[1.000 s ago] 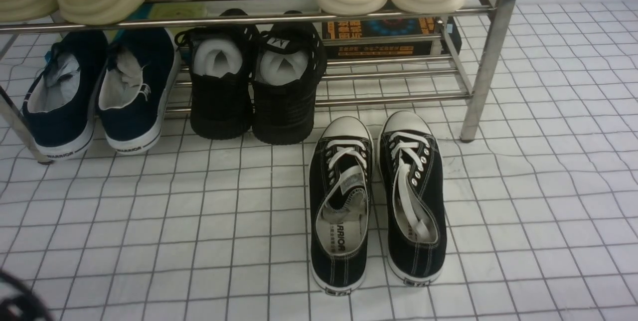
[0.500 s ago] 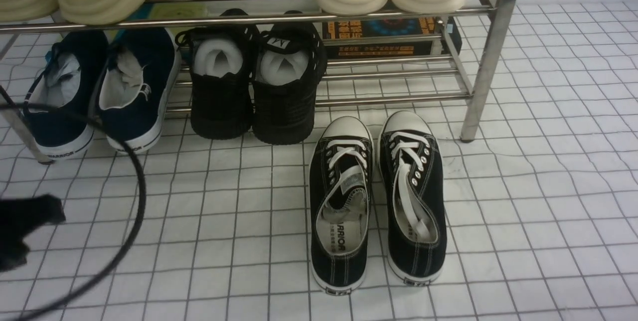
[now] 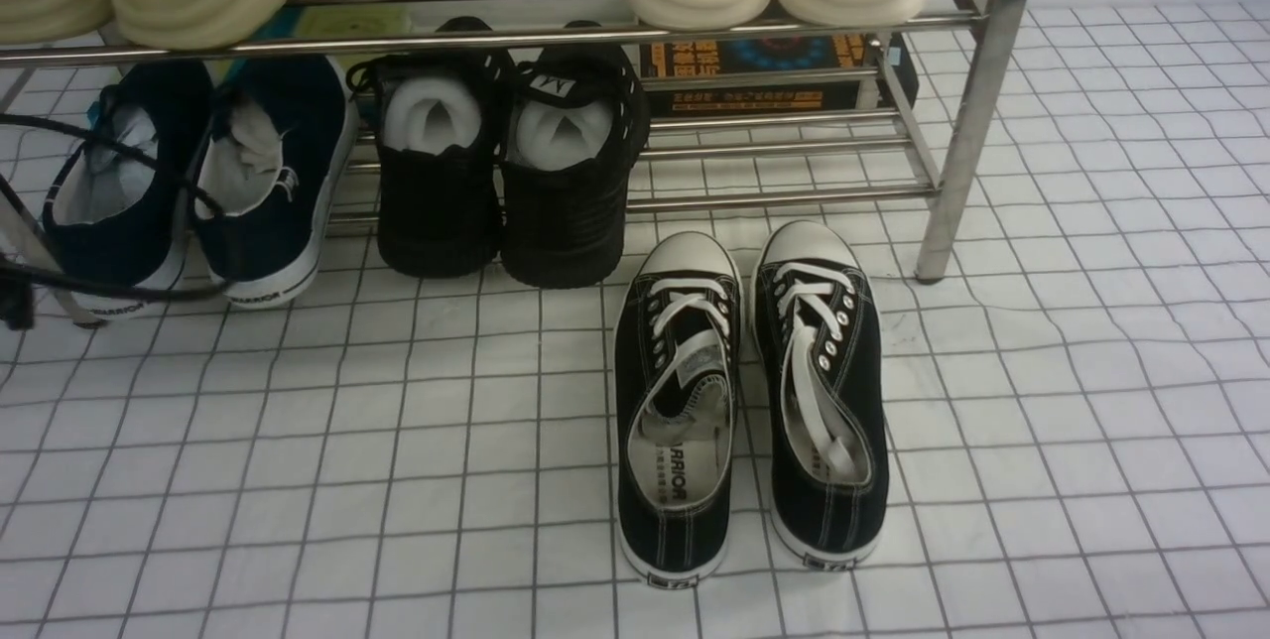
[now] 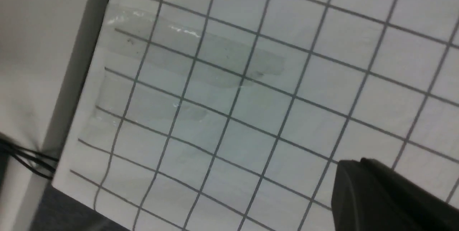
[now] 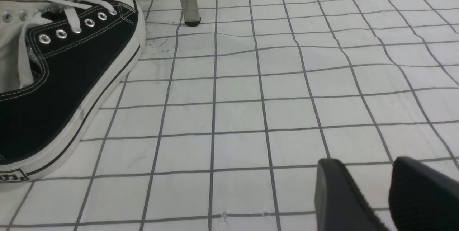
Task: Take the shoes off the shelf with your hand from the white checkered tablecloth.
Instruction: 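Grasp the leftmost shoe on the bottom shelf of the shoe rack with the left gripper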
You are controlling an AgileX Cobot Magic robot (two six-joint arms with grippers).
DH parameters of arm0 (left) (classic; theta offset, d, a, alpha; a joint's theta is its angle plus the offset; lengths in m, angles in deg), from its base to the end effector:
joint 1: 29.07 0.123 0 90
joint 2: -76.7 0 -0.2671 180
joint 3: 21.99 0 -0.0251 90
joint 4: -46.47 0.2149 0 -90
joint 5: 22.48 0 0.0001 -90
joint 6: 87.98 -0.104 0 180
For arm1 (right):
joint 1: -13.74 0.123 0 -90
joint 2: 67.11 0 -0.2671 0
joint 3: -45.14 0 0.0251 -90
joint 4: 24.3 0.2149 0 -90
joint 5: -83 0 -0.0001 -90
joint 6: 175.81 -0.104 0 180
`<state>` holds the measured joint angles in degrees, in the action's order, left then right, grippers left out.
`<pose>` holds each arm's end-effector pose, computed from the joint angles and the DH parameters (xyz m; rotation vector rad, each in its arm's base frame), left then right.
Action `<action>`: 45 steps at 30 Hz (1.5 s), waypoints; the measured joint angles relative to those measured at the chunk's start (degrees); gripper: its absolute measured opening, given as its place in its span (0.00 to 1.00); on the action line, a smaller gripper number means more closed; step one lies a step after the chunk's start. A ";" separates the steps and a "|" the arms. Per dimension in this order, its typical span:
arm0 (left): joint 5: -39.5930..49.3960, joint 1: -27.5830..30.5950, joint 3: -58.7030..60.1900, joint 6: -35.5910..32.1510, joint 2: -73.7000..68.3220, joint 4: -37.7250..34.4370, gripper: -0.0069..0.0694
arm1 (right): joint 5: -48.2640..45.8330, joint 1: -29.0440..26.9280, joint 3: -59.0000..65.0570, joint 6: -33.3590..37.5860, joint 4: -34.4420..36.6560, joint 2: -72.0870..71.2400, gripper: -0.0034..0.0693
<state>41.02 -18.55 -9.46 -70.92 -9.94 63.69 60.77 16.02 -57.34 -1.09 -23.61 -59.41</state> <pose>0.2231 0.0695 0.2850 -0.5394 2.7481 0.3829 0.0465 0.0023 0.1704 0.0564 1.8758 0.1027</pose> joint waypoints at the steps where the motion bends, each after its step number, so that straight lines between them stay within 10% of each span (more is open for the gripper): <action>1: -0.54 3.24 0.01 -0.51 -0.29 -2.72 0.11 | 0.00 0.00 0.00 0.00 0.00 0.00 0.38; 6: -3.33 14.55 0.01 -2.83 -1.10 -19.43 0.11 | 0.00 0.00 0.00 0.00 0.00 0.00 0.38; 12: -11.69 14.35 0.01 -5.23 -1.10 -34.19 0.14 | 0.00 0.00 0.00 0.00 0.00 0.00 0.38; 29: -32.94 9.07 0.01 -6.81 -9.04 -40.64 0.65 | 0.00 0.00 0.00 0.00 0.00 0.00 0.38; 45: -37.26 9.07 -4.80 -12.92 -20.09 -48.36 0.66 | 0.00 0.00 0.00 0.00 0.00 0.00 0.38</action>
<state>3.75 -9.48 -14.26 -83.84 -30.03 15.33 60.77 16.02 -57.34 -1.09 -23.61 -59.41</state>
